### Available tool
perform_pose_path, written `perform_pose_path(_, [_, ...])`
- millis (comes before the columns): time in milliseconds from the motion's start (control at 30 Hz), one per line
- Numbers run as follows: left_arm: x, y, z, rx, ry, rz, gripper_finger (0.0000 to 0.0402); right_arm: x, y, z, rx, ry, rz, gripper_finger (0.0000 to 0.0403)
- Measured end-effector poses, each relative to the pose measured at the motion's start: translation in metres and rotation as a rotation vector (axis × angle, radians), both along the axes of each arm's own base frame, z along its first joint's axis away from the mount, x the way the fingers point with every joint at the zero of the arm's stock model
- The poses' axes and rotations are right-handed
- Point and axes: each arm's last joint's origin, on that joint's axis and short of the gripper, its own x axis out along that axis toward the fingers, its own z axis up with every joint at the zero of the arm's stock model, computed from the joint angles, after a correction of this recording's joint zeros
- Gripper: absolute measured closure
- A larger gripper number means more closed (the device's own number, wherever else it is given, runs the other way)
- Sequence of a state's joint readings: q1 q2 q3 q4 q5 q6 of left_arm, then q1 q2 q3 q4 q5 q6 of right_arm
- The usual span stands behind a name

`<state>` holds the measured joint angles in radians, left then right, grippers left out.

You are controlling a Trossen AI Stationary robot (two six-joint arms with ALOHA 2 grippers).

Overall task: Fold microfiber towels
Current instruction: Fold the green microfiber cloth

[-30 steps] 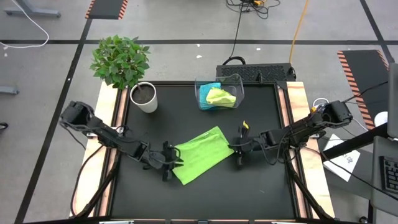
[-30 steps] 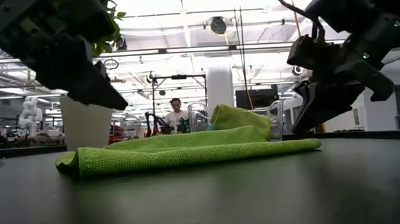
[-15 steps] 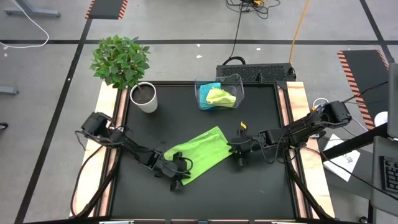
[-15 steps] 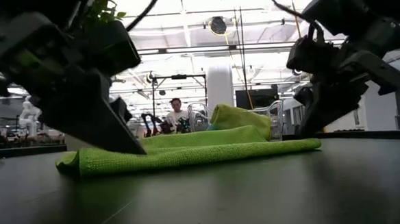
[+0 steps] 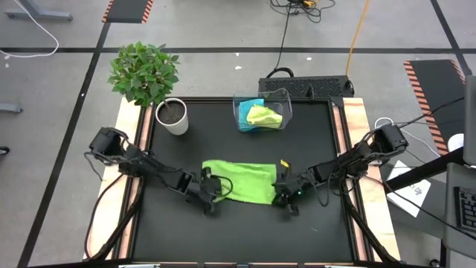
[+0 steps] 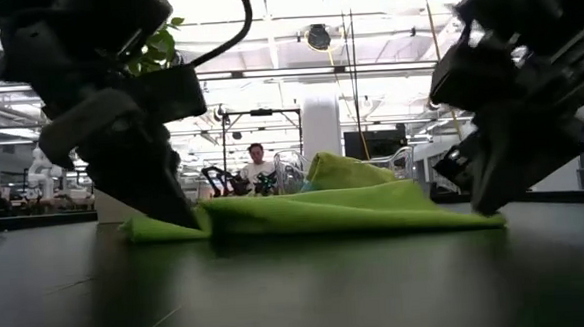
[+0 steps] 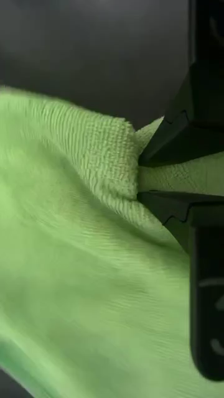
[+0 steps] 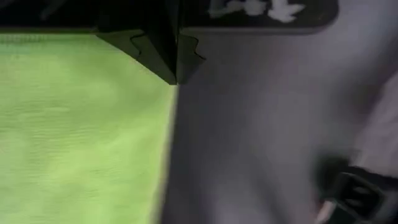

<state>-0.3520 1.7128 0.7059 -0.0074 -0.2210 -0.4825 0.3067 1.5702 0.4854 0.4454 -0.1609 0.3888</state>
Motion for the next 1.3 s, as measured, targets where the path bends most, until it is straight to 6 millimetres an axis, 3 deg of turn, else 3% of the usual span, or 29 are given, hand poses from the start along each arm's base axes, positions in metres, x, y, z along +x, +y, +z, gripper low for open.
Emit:
perform_pose_path(233, [-0.023,0.028,0.026,0.188,0.117,-0.027,0.0321,0.001,0.024,0.009,0.001,-0.066,0.062,0.0403])
perform_pose_path(367, [-0.022,0.035,0.051,0.179,-0.003,-0.027,0.0321,0.004,0.027,0.015,-0.090,-0.176,0.060,0.0403])
perform_pose_path(533, [-0.017,0.033,0.065,0.087,-0.121,-0.054,0.0321,0.006,0.015,0.011,-0.334,-0.201,-0.020,0.0403])
perform_pose_path(800, [-0.011,0.025,0.063,-0.010,-0.163,-0.094,0.0321,0.005,-0.010,0.003,-0.671,-0.124,-0.101,0.0403])
perform_pose_path(1033, [0.005,0.017,0.059,-0.055,-0.275,-0.109,0.0321,0.009,-0.038,0.001,-0.717,-0.064,-0.172,0.0403])
perform_pose_path(1200, [0.014,0.014,0.039,-0.056,-0.257,-0.098,0.0321,0.008,-0.059,-0.002,-0.727,0.016,-0.217,0.0403])
perform_pose_path(1300, [0.018,0.014,0.023,-0.053,-0.224,-0.069,0.0321,0.008,-0.069,-0.004,-0.645,0.051,-0.195,0.0403])
